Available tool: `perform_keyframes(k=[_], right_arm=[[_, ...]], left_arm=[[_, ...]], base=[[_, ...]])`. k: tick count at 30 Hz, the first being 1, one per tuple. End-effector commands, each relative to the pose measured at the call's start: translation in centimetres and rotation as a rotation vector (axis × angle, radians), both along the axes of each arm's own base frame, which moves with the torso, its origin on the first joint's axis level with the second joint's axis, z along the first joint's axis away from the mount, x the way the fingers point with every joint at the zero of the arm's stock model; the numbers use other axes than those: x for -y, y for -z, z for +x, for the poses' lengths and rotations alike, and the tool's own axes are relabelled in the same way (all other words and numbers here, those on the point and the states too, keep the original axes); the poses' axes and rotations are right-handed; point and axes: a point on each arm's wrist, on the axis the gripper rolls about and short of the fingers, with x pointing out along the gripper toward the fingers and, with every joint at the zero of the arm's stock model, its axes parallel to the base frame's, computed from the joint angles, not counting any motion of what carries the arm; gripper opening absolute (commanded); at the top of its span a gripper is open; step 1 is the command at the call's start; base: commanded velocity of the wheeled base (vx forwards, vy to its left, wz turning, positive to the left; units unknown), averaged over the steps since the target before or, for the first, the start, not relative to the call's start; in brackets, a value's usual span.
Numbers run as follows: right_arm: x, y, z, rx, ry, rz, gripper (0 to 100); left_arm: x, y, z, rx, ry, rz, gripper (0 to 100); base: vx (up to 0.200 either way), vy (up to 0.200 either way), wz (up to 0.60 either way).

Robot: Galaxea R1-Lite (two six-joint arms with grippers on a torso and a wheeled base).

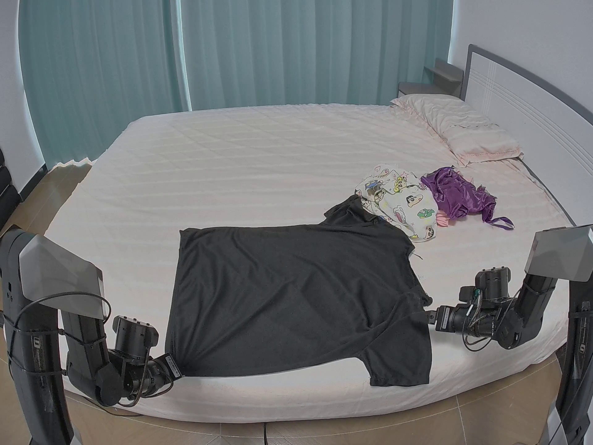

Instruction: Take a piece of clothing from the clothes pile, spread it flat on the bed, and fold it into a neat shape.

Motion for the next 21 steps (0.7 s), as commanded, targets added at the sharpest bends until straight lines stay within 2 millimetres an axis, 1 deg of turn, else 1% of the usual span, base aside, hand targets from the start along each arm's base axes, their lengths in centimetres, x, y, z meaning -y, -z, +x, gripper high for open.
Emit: perform_keyframes(k=[1, 2, 3, 7, 9, 10, 12, 13, 15, 18, 21], right_arm=[[-0.9, 1.6, -0.1, -0.042, -0.028, 0.001, 0], [-0.9, 1.6, -0.1, -0.042, -0.028, 0.001, 0], [-1.3, 2.1, 0.0, -0.053, -0.041, -0.004, 0], [-2.2, 2.9, 1.2, -0.053, -0.059, -0.007, 0], [-2.2, 2.9, 1.4, -0.057, -0.059, -0.007, 0], [-2.1, 2.5, 2.2, -0.044, -0.052, -0.006, 0], [-2.0, 2.1, 3.0, -0.018, -0.04, -0.006, 0], [-1.9, 2.1, 3.1, -0.014, -0.037, -0.006, 0], [-1.6, 1.6, 4.2, 0.027, -0.013, -0.014, 0], [-1.6, 1.1, 5.0, 0.062, -0.012, -0.012, 0], [-1.7, 0.9, 5.3, 0.074, -0.016, -0.014, 0]], left_arm=[[0.0, 0.0, 0.0, -0.002, 0.0, 0.0, 0], [0.0, 0.0, 0.0, -0.002, 0.0, 0.0, 0], [0.0, 0.0, 0.0, -0.002, 0.0, 0.0, 0], [0.0, 0.0, 0.0, -0.002, 0.0, 0.0, 0], [0.0, 0.0, 0.0, -0.002, 0.0, 0.0, 0], [0.0, 0.0, 0.0, -0.002, 0.0, 0.0, 0], [0.0, 0.0, 0.0, -0.002, 0.0, 0.0, 0], [0.0, 0.0, 0.0, -0.002, 0.0, 0.0, 0], [0.0, 0.0, 0.0, -0.002, 0.0, 0.0, 0], [0.0, 0.0, 0.0, -0.002, 0.0, 0.0, 0], [0.0, 0.0, 0.0, -0.002, 0.0, 0.0, 0]], base=[[0.0, 0.0, 0.0], [0.0, 0.0, 0.0], [0.0, 0.0, 0.0], [0.0, 0.0, 0.0], [0.0, 0.0, 0.0], [0.0, 0.0, 0.0], [0.0, 0.0, 0.0], [0.0, 0.0, 0.0], [0.0, 0.0, 0.0], [0.0, 0.0, 0.0], [0.0, 0.0, 0.0]])
